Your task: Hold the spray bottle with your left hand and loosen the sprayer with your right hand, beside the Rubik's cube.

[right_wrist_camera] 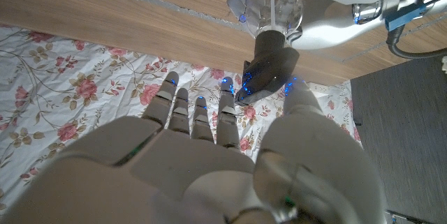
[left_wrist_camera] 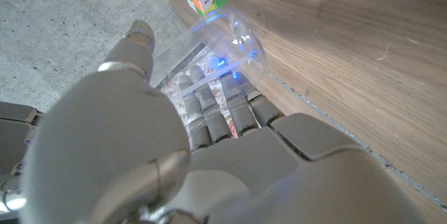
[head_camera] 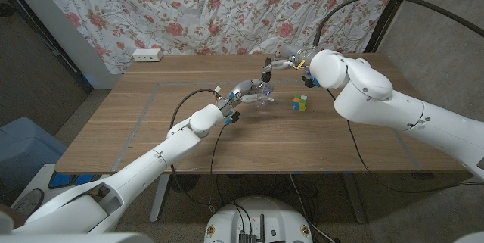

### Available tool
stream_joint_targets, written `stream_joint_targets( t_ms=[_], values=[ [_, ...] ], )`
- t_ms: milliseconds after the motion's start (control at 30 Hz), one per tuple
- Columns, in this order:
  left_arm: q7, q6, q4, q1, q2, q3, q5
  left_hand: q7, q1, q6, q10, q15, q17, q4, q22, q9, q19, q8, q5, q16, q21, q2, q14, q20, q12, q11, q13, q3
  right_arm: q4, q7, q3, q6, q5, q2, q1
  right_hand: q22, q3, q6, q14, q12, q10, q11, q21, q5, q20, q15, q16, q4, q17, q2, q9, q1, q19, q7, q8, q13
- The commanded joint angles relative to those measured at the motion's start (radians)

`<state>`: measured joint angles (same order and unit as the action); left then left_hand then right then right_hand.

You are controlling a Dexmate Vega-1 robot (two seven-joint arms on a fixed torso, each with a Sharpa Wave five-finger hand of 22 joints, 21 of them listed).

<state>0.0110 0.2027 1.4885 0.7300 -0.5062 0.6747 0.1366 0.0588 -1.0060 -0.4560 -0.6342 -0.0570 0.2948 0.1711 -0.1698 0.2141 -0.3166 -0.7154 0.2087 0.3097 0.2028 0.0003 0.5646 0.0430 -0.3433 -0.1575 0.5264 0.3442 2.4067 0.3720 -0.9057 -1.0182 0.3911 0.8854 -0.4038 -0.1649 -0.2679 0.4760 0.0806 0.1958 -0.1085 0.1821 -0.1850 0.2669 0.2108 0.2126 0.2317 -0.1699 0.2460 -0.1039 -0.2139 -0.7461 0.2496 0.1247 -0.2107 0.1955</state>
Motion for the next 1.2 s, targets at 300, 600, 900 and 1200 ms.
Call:
stream_joint_targets(
  t_ms=[300, 600, 900, 1200],
  values=[
    [0.009, 0.007, -0.018, -0.007, 0.011, 0.007, 0.006, -0.010, 0.065, -0.009, -0.020, -0.117, 0.001, -0.007, -0.005, -0.001, -0.006, -0.007, 0.002, -0.005, -0.004, 0.090, 0.006, 0.027, 0.008, -0.008, 0.006, 0.017, -0.011, -0.079, 0.089, 0.071, -0.128, 0.010, -0.055, -0.004, -0.050, 0.021, -0.001, 0.003, 0.004, -0.017, -0.003, 0.040, -0.004, -0.003, -0.003, -0.016, -0.002, -0.025, -0.005, -0.082, -0.003, -0.032, -0.010, 0.000],
    [0.017, 0.016, -0.027, -0.009, 0.015, 0.010, 0.010, -0.008, 0.066, -0.007, -0.022, -0.117, 0.002, -0.007, -0.005, -0.001, -0.006, -0.007, 0.002, -0.006, -0.004, 0.092, 0.006, 0.027, 0.008, -0.006, 0.007, 0.018, -0.014, -0.104, 0.108, 0.088, -0.169, 0.012, -0.067, -0.003, -0.085, 0.052, 0.006, 0.006, -0.002, -0.030, -0.007, 0.064, -0.008, -0.007, -0.002, -0.020, -0.005, -0.033, -0.010, -0.146, 0.011, -0.074, -0.023, 0.000],
    [0.024, 0.022, -0.030, -0.010, 0.015, 0.013, 0.010, -0.011, 0.068, -0.008, -0.022, -0.116, 0.002, -0.007, -0.005, -0.002, -0.006, -0.008, 0.002, -0.007, -0.004, 0.094, 0.008, 0.026, 0.009, -0.007, 0.008, 0.019, -0.008, -0.144, 0.128, 0.101, -0.200, 0.012, -0.089, -0.003, -0.110, 0.074, 0.010, 0.008, -0.007, -0.040, -0.009, 0.078, -0.010, -0.013, -0.001, -0.021, -0.007, -0.034, -0.016, -0.197, 0.024, -0.109, -0.031, 0.000],
    [0.021, 0.018, -0.014, 0.003, 0.008, 0.011, 0.012, -0.011, 0.070, -0.006, -0.023, -0.115, 0.001, -0.007, -0.005, -0.002, -0.006, -0.007, 0.002, -0.008, -0.004, 0.095, 0.008, 0.026, 0.010, -0.005, 0.008, 0.021, 0.004, -0.204, 0.163, 0.119, -0.237, 0.015, -0.132, -0.002, -0.143, 0.111, 0.012, 0.010, -0.019, -0.056, -0.010, 0.093, -0.017, -0.026, 0.001, -0.023, -0.007, -0.038, -0.027, -0.267, 0.042, -0.135, -0.048, 0.000]
  ],
)
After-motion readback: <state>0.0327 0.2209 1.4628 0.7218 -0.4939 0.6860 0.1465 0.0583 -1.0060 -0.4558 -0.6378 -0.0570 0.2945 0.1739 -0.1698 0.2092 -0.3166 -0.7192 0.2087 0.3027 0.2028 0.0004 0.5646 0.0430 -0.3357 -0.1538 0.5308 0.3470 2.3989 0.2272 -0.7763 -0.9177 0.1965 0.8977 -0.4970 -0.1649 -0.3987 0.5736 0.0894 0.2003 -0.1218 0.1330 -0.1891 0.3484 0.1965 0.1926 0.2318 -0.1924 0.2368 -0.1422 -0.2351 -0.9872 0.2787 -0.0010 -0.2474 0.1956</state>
